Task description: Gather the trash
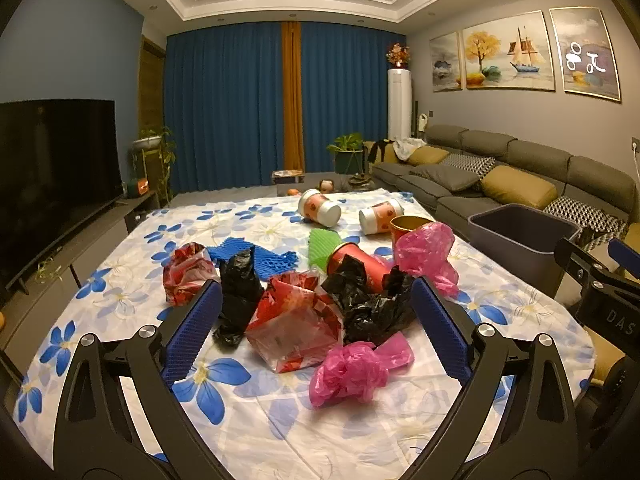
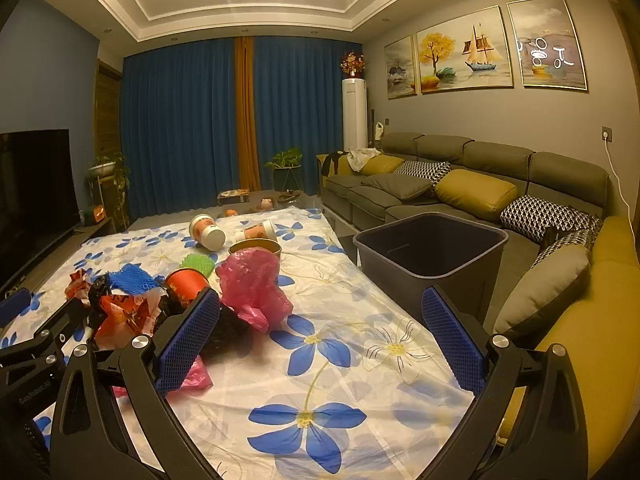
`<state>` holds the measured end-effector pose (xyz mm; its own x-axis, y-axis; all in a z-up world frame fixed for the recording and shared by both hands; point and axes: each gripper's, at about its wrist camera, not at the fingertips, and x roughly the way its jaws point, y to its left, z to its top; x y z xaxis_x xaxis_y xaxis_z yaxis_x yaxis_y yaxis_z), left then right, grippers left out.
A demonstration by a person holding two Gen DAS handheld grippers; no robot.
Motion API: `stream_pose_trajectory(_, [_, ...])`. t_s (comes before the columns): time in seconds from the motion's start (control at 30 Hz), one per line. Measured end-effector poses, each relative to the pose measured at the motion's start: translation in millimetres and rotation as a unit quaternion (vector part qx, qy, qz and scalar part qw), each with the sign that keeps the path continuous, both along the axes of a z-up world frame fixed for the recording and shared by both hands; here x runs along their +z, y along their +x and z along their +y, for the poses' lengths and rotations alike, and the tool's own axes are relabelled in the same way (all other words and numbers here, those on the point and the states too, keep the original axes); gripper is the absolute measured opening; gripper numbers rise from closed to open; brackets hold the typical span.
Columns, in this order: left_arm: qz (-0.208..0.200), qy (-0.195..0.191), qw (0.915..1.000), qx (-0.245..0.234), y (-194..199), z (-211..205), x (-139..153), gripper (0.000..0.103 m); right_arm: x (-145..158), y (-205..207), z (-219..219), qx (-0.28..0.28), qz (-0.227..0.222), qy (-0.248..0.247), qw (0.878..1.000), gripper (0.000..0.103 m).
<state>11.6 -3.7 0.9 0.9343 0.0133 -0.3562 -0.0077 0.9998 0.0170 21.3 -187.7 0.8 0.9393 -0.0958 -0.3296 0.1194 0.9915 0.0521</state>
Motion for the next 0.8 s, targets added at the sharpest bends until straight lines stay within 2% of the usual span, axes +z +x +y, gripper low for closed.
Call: stream_pose_trajectory(0.8, [-0.010,0.009,0.9998,-0.013,-1.4,-3.4,5.9,0.094,0.0,0.5,-0.3,-0.001,-0.001,0.000,1.000,0.098])
